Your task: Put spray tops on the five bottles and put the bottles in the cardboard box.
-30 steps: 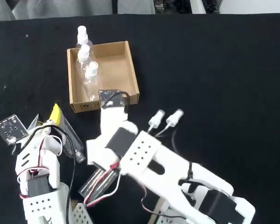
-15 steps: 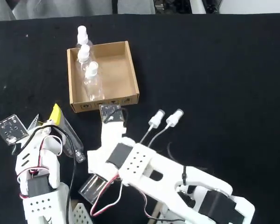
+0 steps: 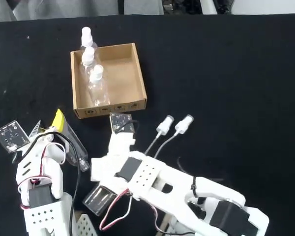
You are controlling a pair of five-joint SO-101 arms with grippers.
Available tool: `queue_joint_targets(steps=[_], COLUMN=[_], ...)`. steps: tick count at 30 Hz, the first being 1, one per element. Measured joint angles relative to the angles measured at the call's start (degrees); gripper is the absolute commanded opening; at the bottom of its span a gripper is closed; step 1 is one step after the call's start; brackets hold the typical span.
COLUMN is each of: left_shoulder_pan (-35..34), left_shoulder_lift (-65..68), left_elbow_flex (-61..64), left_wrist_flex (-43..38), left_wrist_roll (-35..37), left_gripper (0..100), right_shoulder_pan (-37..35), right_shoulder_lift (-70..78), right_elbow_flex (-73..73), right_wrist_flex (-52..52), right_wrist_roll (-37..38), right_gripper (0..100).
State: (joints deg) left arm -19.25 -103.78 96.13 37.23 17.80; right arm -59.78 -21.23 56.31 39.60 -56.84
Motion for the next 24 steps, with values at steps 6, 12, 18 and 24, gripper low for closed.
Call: queue_joint_targets(steps=[6, 12, 18, 24], left_shoulder_pan=[0.0, 0.0, 0.0, 0.0], left_shoulder_lift=[0.0, 0.0, 0.0, 0.0], left_elbow_flex=[0.0, 0.0, 0.0, 0.0], left_wrist_flex=[0.0, 0.0, 0.0, 0.0], left_wrist_roll=[0.0, 0.0, 0.0, 0.0], left_gripper=[21, 21, 21, 21], right_shoulder_pan=[0.0, 0.0, 0.0, 0.0], right_shoulder_lift=[0.0, 0.0, 0.0, 0.0], right_elbow_flex=[2.9, 2.99, 3.43, 3.43], right_wrist_flex=[-4.13, -4.4, -4.4, -4.4], right_wrist_roll=[0.0, 0.0, 0.0, 0.0], right_gripper=[44.5, 41.5, 27.4, 27.0])
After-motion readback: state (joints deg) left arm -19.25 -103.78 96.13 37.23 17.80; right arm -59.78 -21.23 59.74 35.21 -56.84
